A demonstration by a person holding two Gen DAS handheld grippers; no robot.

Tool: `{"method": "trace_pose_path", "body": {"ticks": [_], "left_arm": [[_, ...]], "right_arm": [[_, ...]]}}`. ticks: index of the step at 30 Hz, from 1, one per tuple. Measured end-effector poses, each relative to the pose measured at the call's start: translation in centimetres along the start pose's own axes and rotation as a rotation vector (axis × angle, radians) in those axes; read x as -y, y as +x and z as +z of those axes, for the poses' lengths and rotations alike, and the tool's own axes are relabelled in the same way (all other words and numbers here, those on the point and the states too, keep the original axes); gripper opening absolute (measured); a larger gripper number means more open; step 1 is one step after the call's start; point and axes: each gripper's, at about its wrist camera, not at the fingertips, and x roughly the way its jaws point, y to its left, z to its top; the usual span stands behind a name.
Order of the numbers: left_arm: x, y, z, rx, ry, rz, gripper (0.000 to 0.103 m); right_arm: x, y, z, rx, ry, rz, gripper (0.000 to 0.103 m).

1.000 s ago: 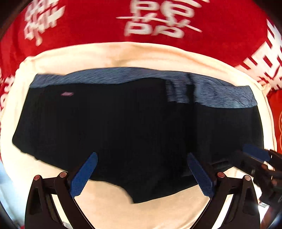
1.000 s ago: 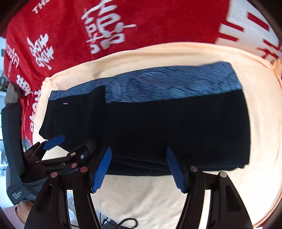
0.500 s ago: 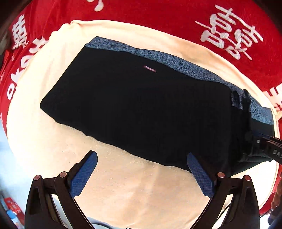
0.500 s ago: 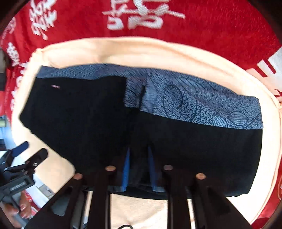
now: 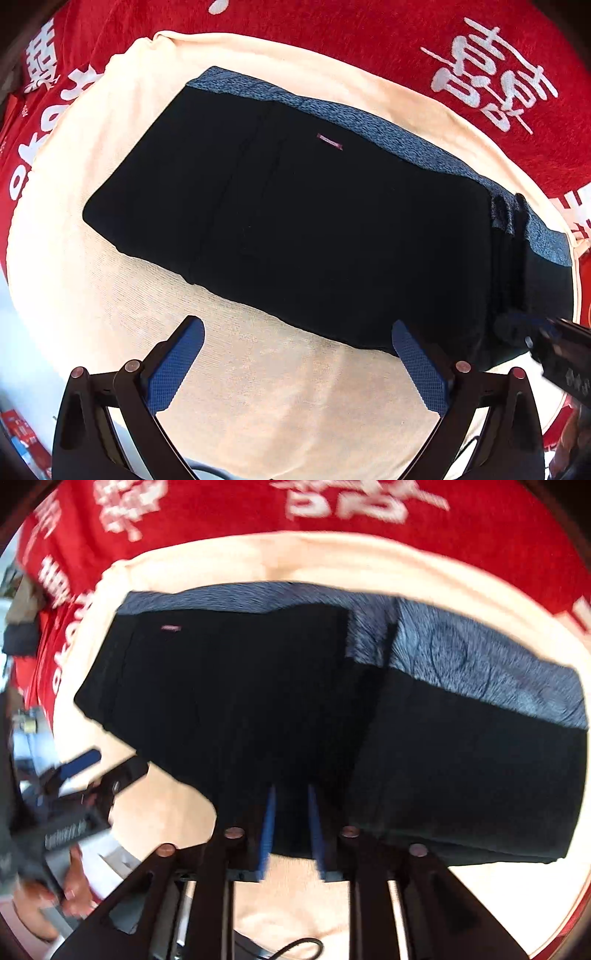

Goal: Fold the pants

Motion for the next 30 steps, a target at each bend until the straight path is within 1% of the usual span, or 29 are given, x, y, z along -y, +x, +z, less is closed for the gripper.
{"method": "trace_pose_path", "body": {"ticks": [1, 2, 6, 10, 11, 16, 18, 19, 22, 25, 27, 30], "left_arm": [[-0.1, -0.1, 0.0, 0.002, -0.005, 0.000, 0.102], [-0.2, -0.3, 0.5, 0.003, -0.011, -0.001, 0.102], [-0.7, -0.2, 1.0, 0.005, -0.022, -0.004, 0.102], [-1.0, -0.1, 1.0, 0.002, -0.026, -0.008, 0.102], [-1.2, 0.4, 2.6, 0.001, -0.027, -0.009, 0.102], [-2.0, 0.9, 3.1, -0.001, -0.038, -0.012, 0.102], [-2.1, 1.3, 3.2, -0.008, -0.044, -0.010, 0.102], [-1.7, 1.6, 3.1, -0.010, -0.048, -0.010, 0.102], [-2.1, 1.9, 3.3, -0.010, -0.053, -0.005, 0.102], [-2.6, 2.0, 3.2, -0.012, -0.056, -0.006, 0.102], [-3.2, 1.9, 3.2, -0.007, -0.070, -0.021, 0.102], [-5.0, 1.8, 3.4, 0.009, -0.134, -0.101, 0.102]], "right_arm": [[-0.4, -0.4, -0.2, 0.010, -0.022, -0.024, 0.059], [-0.9, -0.8, -0.3, 0.027, -0.044, -0.035, 0.066], [-1.7, -1.7, -0.1, 0.048, -0.094, -0.090, 0.068], [-1.0, -1.5, 0.2, 0.038, -0.083, -0.116, 0.070], [-0.9, -1.3, 0.3, 0.034, -0.071, -0.117, 0.071], [1.3, 0.5, 0.4, -0.010, 0.054, -0.106, 0.079], [2.2, 1.3, 0.1, -0.027, 0.098, -0.089, 0.079], [2.3, 1.3, 0.1, -0.022, 0.105, -0.085, 0.080], [2.2, 1.5, 0.3, -0.021, 0.102, -0.076, 0.086], [1.5, 2.1, 0.7, -0.031, 0.081, -0.087, 0.092], [1.2, 2.3, 0.9, -0.035, 0.075, -0.089, 0.095], [0.4, 2.9, 1.1, -0.035, 0.072, -0.093, 0.099]]}}
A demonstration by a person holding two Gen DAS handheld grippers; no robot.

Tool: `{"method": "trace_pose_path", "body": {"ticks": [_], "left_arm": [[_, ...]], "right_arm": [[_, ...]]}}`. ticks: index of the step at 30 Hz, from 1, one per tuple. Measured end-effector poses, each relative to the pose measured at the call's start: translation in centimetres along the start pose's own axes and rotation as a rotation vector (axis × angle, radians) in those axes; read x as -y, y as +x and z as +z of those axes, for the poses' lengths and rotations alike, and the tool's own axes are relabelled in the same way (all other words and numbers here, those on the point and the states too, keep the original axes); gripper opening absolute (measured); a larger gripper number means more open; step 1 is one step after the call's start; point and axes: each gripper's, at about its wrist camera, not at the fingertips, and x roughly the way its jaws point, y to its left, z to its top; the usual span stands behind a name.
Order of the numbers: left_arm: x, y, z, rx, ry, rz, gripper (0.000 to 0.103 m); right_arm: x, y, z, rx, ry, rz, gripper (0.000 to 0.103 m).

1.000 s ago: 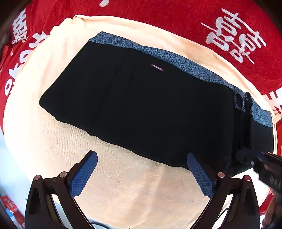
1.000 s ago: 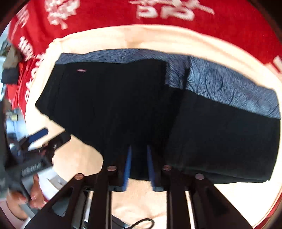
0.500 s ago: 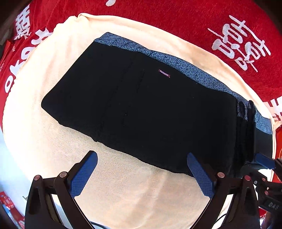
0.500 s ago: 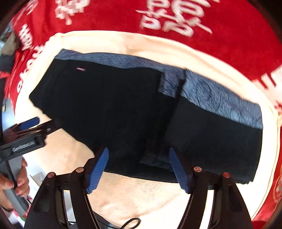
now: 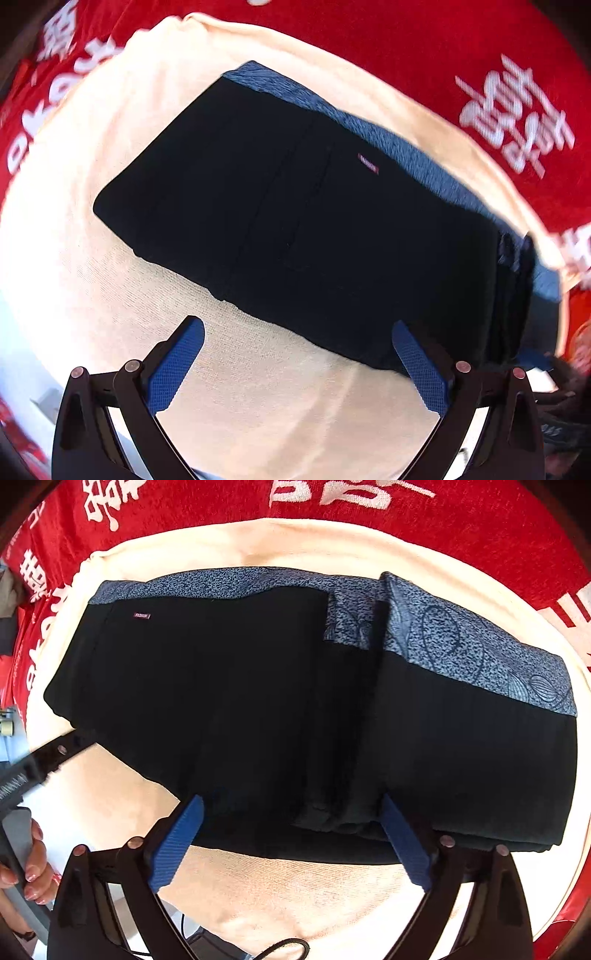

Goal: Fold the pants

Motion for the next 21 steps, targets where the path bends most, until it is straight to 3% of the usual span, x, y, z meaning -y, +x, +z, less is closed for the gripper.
{"method": "trace_pose_path", "body": {"ticks": [3, 8, 13, 18, 21], "left_arm": [[-3.0, -0.5, 0.5, 0.023, -0.112, -0.140, 0.102], [-7.5, -0.8, 0.8, 0.079, -0.212, -0.268, 0.102], [-10.6, 0.4, 1.0, 0.083, -0.303, -0.413, 0.102], [-11.4, 0.6, 1.4, 0.133, -0.343, -0.562, 0.102], [-10.8, 1.1, 2.0, 0.137, -0.354, -0.600, 0.102]], "right_arm": [[-0.4, 0.3, 0.0, 0.000, -0.012, 0.000, 0.101], [-1.6, 0.8, -0.5, 0.009, -0.034, -0.003, 0.102], [-2.3, 1.3, -1.4, 0.014, -0.076, -0.015, 0.103], [-3.2, 1.8, -2.5, 0.028, -0.094, -0.029, 0.103], [-3.4, 1.8, -3.0, 0.034, -0.094, -0.025, 0.103]]}}
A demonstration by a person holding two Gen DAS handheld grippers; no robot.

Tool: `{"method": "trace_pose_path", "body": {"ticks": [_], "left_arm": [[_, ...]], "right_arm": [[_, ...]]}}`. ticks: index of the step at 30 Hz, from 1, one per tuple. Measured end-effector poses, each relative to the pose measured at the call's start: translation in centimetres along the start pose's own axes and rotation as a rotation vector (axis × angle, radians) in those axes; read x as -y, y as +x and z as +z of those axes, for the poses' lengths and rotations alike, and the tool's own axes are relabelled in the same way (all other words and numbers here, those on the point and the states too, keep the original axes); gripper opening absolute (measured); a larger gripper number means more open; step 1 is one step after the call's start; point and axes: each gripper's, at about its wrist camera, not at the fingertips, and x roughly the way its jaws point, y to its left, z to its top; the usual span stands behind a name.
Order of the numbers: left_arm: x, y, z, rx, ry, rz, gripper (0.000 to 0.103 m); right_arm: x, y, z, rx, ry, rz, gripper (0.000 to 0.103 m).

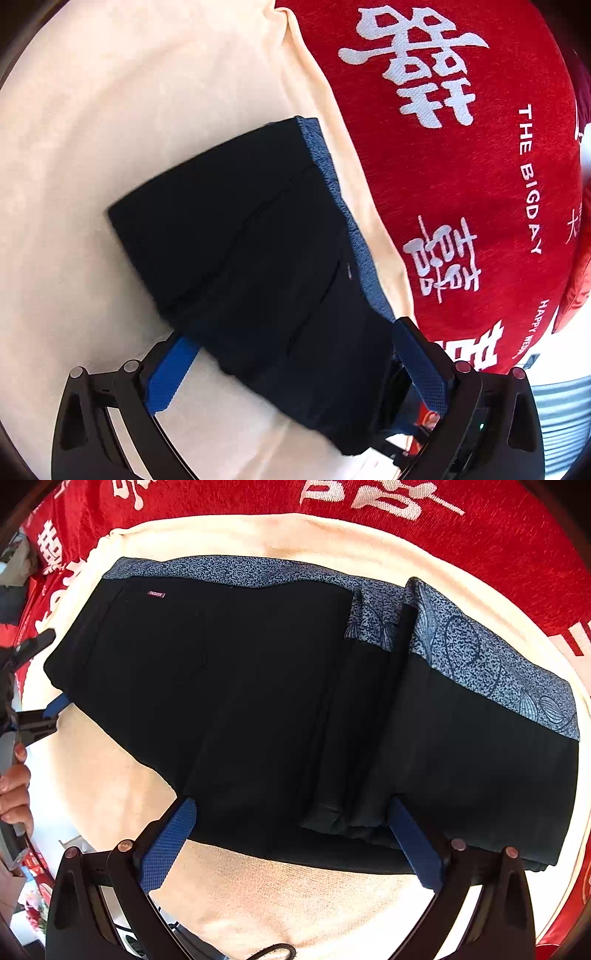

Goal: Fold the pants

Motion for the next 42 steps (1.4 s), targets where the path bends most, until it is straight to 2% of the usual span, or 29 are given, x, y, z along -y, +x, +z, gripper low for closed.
{"method": "trace_pose_path", "body": {"ticks": [3, 5, 8, 11, 12, 13, 14, 15, 16, 18, 20, 22, 25, 29, 30, 32, 37, 40, 42], "left_arm": [[1.4, 0.8, 0.7, 0.012, -0.019, -0.031, 0.102], [2.3, 1.5, 1.3, 0.013, 0.003, -0.030, 0.102], [2.2, 3.5, 1.9, -0.022, 0.010, 0.067, 0.102], [3.1, 3.6, 1.9, 0.003, 0.011, 0.121, 0.099], [3.5, 3.6, 1.7, 0.014, 0.015, 0.158, 0.095], [3.9, 3.5, 1.6, 0.029, 0.024, 0.209, 0.082], [4.5, 3.4, 1.5, 0.042, 0.052, 0.269, 0.064], [5.1, 3.5, 1.3, 0.049, 0.101, 0.342, 0.054], [5.5, 3.6, 1.1, 0.050, 0.150, 0.404, 0.039], [7.0, 4.0, 0.4, 0.062, 0.281, 0.487, 0.036], [9.1, 4.6, -1.0, 0.088, 0.463, 0.582, 0.036], [10.8, 5.1, -2.6, 0.116, 0.606, 0.646, 0.036], [12.9, 5.7, -4.9, 0.149, 0.793, 0.715, 0.036], [13.8, 6.0, -6.2, 0.163, 0.913, 0.755, 0.037], [14.0, 6.0, -6.4, 0.165, 0.932, 0.762, 0.036], [14.2, 5.9, -6.4, 0.165, 0.943, 0.770, 0.037], [14.3, 6.2, -6.5, 0.158, 0.965, 0.792, 0.037], [14.3, 6.5, -6.6, 0.159, 0.978, 0.800, 0.037], [14.5, 6.4, -6.9, 0.165, 0.987, 0.803, 0.037]], "right_arm": [[-0.2, 0.0, -0.3, 0.002, 0.001, 0.008, 0.103], [-0.5, 0.1, -0.5, -0.001, 0.000, 0.008, 0.103], [-0.8, 0.3, -0.6, -0.011, -0.003, 0.002, 0.103], [-1.2, 0.3, -0.7, -0.028, -0.001, 0.010, 0.103], [-1.1, 0.2, -0.5, -0.033, 0.001, 0.015, 0.103], [-0.9, 0.0, -0.3, -0.039, 0.009, 0.027, 0.103], [-0.2, 0.1, 0.3, -0.042, 0.018, 0.042, 0.103], [0.1, -0.5, 0.6, -0.041, 0.042, 0.069, 0.103], [0.3, -1.0, 0.9, -0.035, 0.060, 0.091, 0.103], [0.7, -2.4, 2.1, -0.012, 0.102, 0.149, 0.103], [0.8, -3.6, 3.8, 0.001, 0.125, 0.218, 0.103], [0.4, -4.6, 6.5, -0.005, 0.133, 0.308, 0.103], [-2.2, -5.2, 11.1, -0.042, 0.082, 0.433, 0.103], [-7.6, -4.3, 16.4, -0.131, -0.047, 0.503, 0.103], [-9.9, -4.0, 17.5, -0.165, -0.103, 0.525, 0.103], [-14.1, -3.8, 18.6, -0.205, -0.175, 0.523, 0.103], [-20.8, -2.3, 20.0, -0.331, -0.343, 0.456, 0.103], [-22.9, -0.4, 20.0, -0.374, -0.401, 0.381, 0.103], [-22.7, 1.3, 19.7, -0.408, -0.392, 0.317, 0.103]]}}
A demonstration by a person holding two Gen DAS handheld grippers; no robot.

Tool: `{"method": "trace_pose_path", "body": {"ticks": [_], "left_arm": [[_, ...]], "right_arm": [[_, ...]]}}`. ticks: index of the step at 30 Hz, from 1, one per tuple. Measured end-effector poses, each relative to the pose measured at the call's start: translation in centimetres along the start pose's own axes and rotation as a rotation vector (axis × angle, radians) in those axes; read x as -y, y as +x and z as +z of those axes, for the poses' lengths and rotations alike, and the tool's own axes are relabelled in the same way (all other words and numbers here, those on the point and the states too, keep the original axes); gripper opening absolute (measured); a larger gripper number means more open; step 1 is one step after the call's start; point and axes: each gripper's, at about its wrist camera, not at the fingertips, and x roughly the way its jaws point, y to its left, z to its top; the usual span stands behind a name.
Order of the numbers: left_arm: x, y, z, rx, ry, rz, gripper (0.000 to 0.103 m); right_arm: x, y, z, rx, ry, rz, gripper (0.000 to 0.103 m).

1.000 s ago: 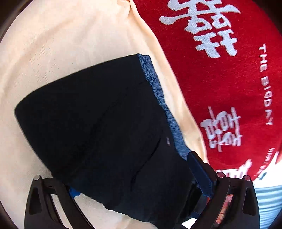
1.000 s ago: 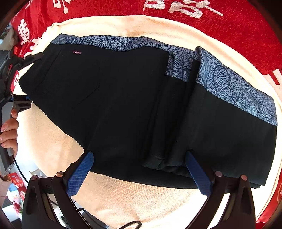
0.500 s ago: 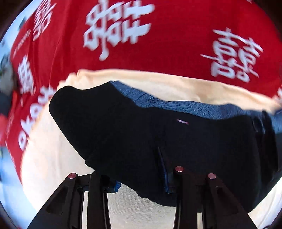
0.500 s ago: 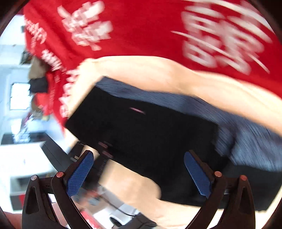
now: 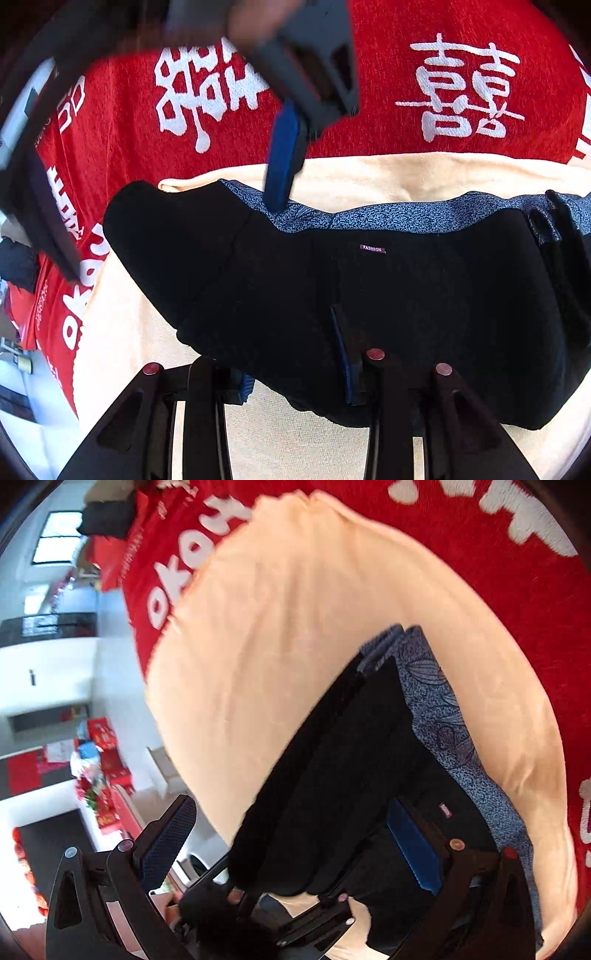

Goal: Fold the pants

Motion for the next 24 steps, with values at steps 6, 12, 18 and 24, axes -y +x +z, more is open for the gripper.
{"method": "trace_pose_path", "body": {"ticks": [6, 12, 18, 24], "left_arm": [[0.3, -0.4, 0.2, -0.036, -0.017, -0.037, 0.037], [2.0, -4.6, 2.0, 0.036, 0.021, -0.099, 0.037], [5.4, -9.9, 5.2, 0.114, 0.055, -0.209, 0.037], [11.8, -14.4, 7.4, 0.129, 0.137, -0.330, 0.037]], "right_arm": [[3.3, -0.7, -1.9, 0.076, 0.088, 0.052, 0.020], [5.6, -5.9, -7.5, 0.280, 0.153, 0.222, 0.019], [9.5, -11.6, -16.5, 0.493, 0.212, 0.349, 0.019], [15.3, -14.5, -27.3, 0.657, 0.313, 0.413, 0.019]]}}
